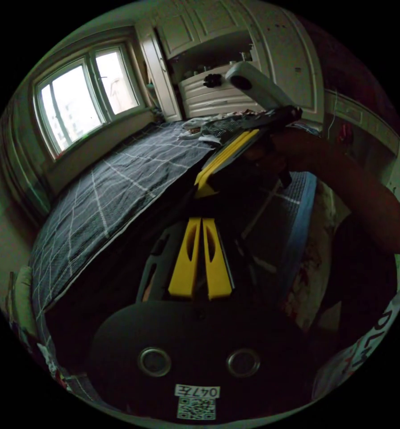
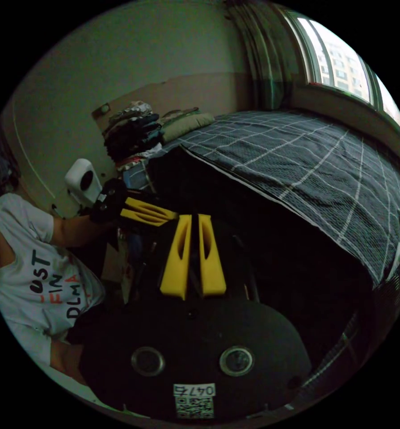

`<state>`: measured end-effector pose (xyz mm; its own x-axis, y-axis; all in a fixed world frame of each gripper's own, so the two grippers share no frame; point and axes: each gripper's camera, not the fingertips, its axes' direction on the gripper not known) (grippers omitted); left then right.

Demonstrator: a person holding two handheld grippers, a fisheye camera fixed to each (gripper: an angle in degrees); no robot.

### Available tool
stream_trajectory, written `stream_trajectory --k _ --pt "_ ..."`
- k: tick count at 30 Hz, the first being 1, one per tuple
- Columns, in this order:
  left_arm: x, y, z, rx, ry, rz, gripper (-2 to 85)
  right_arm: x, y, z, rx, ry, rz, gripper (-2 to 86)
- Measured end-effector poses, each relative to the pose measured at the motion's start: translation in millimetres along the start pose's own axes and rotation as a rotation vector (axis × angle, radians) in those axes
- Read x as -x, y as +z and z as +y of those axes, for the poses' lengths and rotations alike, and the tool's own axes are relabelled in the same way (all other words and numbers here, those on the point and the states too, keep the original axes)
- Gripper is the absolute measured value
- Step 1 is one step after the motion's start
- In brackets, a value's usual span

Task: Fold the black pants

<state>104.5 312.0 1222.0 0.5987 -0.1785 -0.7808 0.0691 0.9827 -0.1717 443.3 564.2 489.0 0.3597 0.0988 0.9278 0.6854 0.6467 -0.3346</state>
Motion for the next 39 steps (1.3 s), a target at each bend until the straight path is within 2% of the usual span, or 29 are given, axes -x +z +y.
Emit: stream_trajectory --k 6,16,24,31,33,35,37,39 --pt "-16 5 14 0.049 0.019 -0.026 -0.8 -24 -11 8 -0.059 0.057 -0.017 0.1" --pt "6 14 26 0.100 -0.121 0.080 -0.8 -27 11 -6 0.102 -0.065 0.036 4.9" --pt "3 15 39 0.147 -0.159 0.064 -0.8 -36 42 -18 0.232 -0.067 0.063 -0.1" --pt "-6 16 42 0.121 -0.178 0.116 -0.6 -55 13 -7 0.124 0.043 0.040 -0.5" --pt "-15 10 36 0.033 -0.165 0.233 -0.2 -60 9 -4 0.124 0.060 0.003 -0.5" --pt "-22 11 31 0.000 -0.158 0.257 0.8 -62 1 0 0.107 0.066 -0.023 -0.5" --pt "-31 20 26 0.028 -0.126 0.240 2.8 -63 -5 3 0.103 0.062 -0.020 -0.5" --pt "-42 32 21 0.080 -0.086 0.309 6.1 -63 -10 5 0.102 0.058 -0.016 -0.5"
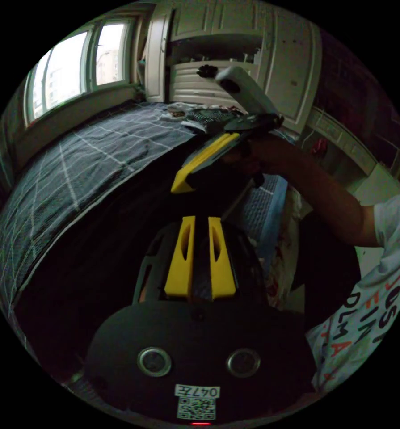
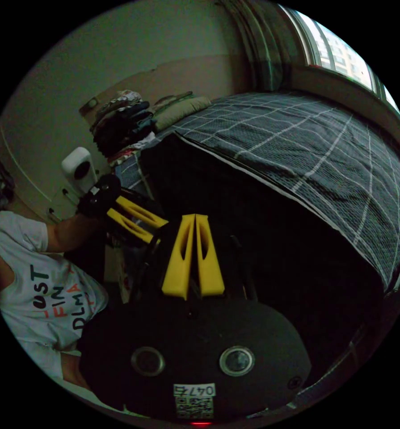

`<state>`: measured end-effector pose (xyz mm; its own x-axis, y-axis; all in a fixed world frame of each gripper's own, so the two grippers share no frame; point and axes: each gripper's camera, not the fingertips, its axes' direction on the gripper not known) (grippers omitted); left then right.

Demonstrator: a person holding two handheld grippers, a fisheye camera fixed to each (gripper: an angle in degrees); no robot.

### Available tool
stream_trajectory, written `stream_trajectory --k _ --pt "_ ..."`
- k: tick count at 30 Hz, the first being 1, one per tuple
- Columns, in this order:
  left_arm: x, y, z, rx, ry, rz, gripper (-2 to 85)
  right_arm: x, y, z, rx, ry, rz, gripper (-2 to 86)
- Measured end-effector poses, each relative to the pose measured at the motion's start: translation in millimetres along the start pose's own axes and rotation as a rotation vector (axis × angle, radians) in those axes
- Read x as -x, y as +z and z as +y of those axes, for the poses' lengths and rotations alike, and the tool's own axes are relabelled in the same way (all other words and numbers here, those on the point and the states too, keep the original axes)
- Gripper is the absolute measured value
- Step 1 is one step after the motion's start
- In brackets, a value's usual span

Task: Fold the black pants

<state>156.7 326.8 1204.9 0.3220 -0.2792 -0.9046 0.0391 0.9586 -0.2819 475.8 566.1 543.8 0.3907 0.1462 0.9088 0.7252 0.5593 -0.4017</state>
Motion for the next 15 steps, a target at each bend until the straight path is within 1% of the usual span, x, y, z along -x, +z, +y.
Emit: stream_trajectory --k 2,6,8,9,10,12,14,15 --pt "-5 5 -3 0.027 0.007 0.013 7.0 -1 -6 4 -0.002 -0.005 0.007 -0.5" --pt "-12 10 -8 0.007 -0.012 0.056 7.6 -3 -15 10 -0.007 -0.008 0.007 -0.4" --pt "-14 15 -11 0.026 -0.026 0.057 6.7 -4 -22 14 -0.018 -0.013 0.000 -0.3" --pt "-16 20 -13 0.046 -0.032 0.045 3.2 -4 -24 15 -0.021 -0.016 -0.002 -0.3" --pt "-17 21 -14 0.055 -0.037 0.034 1.4 -3 -28 17 -0.025 -0.024 -0.005 -0.1" --pt "-29 22 -15 0.066 -0.034 -0.060 0.0 -2 -32 20 -0.011 -0.054 -0.011 0.6" --pt "-41 21 -14 0.079 -0.003 -0.077 -0.4 3 -42 30 -0.004 -0.154 0.003 2.9" --pt "-50 19 -13 0.087 0.016 -0.080 -0.6 3 -47 34 -0.009 -0.166 0.020 3.6"
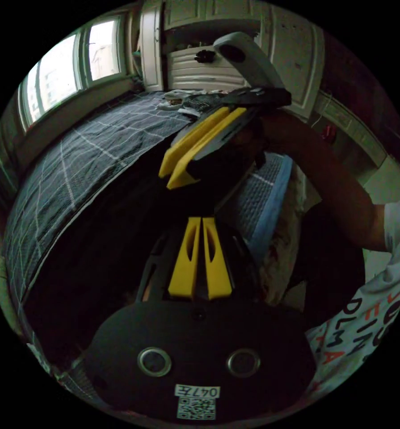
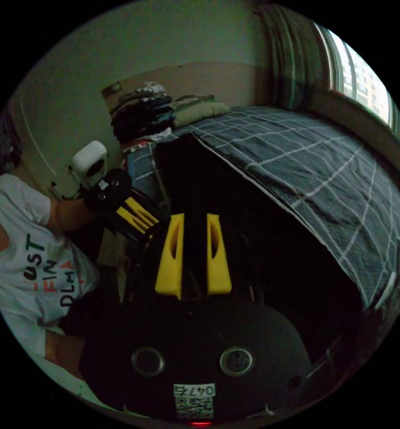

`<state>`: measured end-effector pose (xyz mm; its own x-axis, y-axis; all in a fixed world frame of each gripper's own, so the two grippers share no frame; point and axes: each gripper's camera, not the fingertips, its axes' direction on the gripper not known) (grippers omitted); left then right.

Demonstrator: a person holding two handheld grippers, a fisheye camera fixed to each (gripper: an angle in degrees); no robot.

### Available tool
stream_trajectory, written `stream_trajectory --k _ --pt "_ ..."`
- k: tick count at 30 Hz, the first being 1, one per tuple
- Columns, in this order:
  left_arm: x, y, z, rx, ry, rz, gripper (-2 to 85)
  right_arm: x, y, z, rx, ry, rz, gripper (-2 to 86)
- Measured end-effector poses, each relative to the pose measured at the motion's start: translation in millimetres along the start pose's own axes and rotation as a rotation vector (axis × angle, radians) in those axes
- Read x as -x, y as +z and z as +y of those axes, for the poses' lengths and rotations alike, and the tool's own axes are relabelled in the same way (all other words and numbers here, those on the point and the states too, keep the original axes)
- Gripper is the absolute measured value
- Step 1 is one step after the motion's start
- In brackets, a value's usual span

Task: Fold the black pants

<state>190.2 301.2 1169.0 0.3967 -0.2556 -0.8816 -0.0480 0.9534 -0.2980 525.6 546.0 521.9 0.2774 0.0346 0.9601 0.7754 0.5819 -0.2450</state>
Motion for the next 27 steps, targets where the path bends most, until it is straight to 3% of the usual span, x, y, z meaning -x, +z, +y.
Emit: stream_trajectory --k 3,8,11,18,22,27 --pt "-22 -3 5 0.021 0.046 -0.090 -0.8 -10 -39 32 -0.019 0.084 0.124 4.9" --pt "-45 -2 13 0.050 0.096 -0.187 -0.8 -42 -102 137 -0.038 0.559 0.467 8.5" --pt "-45 -3 15 0.056 0.083 -0.201 -0.8 -47 -111 178 0.016 0.703 0.488 11.9" --pt "-14 -29 12 0.023 0.019 -0.121 -0.8 -61 -104 193 -0.070 0.739 0.426 12.9" --pt "7 -41 13 0.029 -0.015 -0.067 -0.8 -72 -78 181 -0.028 0.687 0.248 4.3" --pt "44 -64 24 0.043 -0.119 0.063 -0.8 -53 -86 164 -0.001 0.602 0.366 0.3"
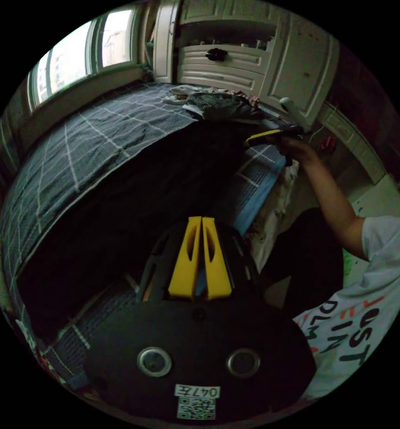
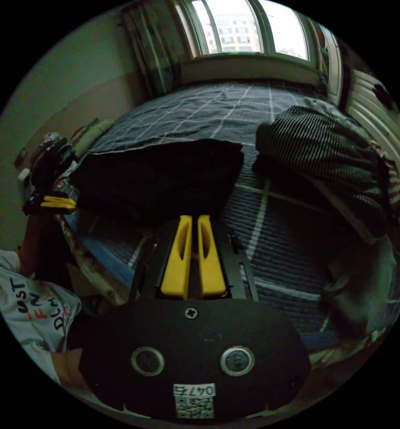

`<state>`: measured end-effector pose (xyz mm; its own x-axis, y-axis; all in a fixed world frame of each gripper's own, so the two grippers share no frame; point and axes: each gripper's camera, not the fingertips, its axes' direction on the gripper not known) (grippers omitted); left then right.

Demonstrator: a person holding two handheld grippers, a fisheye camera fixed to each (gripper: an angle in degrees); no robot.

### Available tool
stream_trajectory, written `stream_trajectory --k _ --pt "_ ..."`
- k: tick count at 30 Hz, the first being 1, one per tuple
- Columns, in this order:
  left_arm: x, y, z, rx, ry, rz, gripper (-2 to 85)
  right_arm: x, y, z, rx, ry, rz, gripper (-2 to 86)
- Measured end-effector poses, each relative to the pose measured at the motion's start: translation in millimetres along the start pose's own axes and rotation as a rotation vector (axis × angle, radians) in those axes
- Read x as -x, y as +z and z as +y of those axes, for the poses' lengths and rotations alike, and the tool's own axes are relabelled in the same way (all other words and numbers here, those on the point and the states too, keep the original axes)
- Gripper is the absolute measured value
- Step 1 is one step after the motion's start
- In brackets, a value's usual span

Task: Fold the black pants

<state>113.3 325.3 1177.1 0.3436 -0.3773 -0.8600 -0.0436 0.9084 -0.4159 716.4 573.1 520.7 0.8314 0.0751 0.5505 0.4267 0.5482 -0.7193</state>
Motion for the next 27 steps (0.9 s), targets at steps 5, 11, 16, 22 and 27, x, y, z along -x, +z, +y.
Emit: stream_trajectory --k 5,11,16,22,27 --pt "27 12 20 0.092 -0.088 0.063 -0.9 14 13 3 0.128 -0.018 0.042 0.2" --pt "58 -24 50 -0.009 -0.199 0.079 -0.9 25 24 -7 0.121 0.123 0.075 2.6" --pt "84 -47 64 -0.017 -0.171 0.153 -0.9 85 16 -44 -0.206 -0.021 0.121 2.1" --pt "121 -90 88 -0.039 -0.104 0.272 -0.9 149 77 -123 0.082 -0.127 0.387 2.0" --pt "182 -155 94 -0.176 -0.109 0.040 -0.9 194 126 -171 0.022 -0.316 0.241 0.2"
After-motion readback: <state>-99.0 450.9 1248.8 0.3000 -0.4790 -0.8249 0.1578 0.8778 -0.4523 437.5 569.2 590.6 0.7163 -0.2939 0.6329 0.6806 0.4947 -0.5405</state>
